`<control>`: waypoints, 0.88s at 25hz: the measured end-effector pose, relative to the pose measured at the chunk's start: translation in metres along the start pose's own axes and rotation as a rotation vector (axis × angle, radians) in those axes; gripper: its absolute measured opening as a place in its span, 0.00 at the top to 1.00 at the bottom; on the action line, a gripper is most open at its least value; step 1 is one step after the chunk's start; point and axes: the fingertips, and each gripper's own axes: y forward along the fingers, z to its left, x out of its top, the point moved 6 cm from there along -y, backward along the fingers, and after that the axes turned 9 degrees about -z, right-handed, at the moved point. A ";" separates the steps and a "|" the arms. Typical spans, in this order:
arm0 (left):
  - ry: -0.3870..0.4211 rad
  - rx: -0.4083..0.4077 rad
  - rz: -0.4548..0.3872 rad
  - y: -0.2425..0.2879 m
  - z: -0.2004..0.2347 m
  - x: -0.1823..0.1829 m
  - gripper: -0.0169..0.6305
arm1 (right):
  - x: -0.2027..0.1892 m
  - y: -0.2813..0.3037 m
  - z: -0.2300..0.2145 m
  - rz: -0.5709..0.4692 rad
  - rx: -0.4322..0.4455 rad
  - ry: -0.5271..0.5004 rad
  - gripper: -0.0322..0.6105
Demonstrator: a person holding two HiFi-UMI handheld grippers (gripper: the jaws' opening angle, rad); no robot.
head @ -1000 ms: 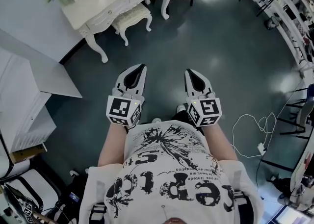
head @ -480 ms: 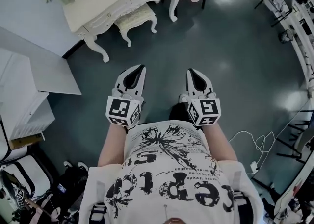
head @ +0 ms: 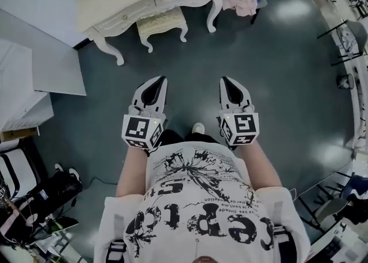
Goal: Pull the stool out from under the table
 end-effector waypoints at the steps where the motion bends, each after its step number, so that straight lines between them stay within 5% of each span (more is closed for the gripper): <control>1: -0.008 0.021 0.009 0.007 -0.001 -0.005 0.94 | -0.004 0.010 -0.010 0.010 0.019 -0.005 0.92; 11: -0.079 0.184 0.065 0.058 0.063 -0.059 0.94 | -0.033 0.135 -0.040 0.032 0.146 -0.023 0.92; 22: -0.061 0.143 -0.022 0.199 0.184 -0.071 0.94 | -0.053 0.313 -0.075 0.073 0.192 -0.018 0.92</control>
